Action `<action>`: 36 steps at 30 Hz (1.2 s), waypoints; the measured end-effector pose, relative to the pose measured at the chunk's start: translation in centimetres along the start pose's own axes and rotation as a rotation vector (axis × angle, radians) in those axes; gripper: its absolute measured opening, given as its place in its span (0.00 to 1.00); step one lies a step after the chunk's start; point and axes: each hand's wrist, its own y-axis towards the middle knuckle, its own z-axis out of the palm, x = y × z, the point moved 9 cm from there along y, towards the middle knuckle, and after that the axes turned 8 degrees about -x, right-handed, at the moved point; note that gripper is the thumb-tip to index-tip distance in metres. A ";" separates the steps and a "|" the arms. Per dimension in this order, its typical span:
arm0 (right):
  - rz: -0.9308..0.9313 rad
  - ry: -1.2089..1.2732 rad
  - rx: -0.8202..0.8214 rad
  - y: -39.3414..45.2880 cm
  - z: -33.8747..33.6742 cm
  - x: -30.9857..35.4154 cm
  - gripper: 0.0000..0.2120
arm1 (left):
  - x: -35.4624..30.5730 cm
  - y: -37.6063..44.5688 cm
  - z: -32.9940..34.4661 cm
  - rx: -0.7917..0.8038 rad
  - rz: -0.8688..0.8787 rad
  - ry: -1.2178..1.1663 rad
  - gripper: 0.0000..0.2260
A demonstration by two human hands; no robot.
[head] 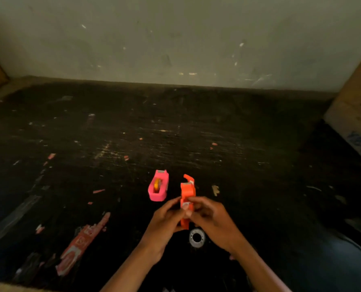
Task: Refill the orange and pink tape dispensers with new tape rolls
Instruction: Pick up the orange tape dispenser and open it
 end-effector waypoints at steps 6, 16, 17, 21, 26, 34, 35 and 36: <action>0.048 0.010 -0.129 -2.9 -3.9 -1.1 0.10 | 2.3 0.2 3.6 0.128 -0.104 -0.046 0.16; 0.218 -0.440 -0.057 -4.4 -6.1 -5.5 0.09 | 2.5 1.0 0.6 -0.015 -0.078 -0.012 0.12; 0.228 -0.531 -0.015 -4.5 -5.6 -6.2 0.09 | 2.4 1.1 -0.2 -0.028 -0.076 -0.020 0.11; 0.284 -0.778 0.006 -4.6 -4.7 -8.4 0.12 | 2.5 0.7 -2.6 -0.074 -0.088 -0.050 0.10; 0.295 -0.904 0.089 -3.6 -3.8 -8.6 0.23 | 3.2 -0.3 -4.4 -0.112 -0.101 -0.059 0.12; 0.112 -0.930 0.231 -1.4 1.6 -8.1 0.31 | 3.3 -1.5 -5.4 -0.111 -0.121 -0.088 0.12; 0.116 -0.842 0.179 -1.2 1.5 -7.8 0.30 | 3.3 -1.5 -5.5 -0.108 -0.124 -0.093 0.12; 0.112 -0.724 0.117 -0.9 1.3 -7.3 0.28 | 3.2 -1.6 -5.6 -0.108 -0.128 -0.098 0.13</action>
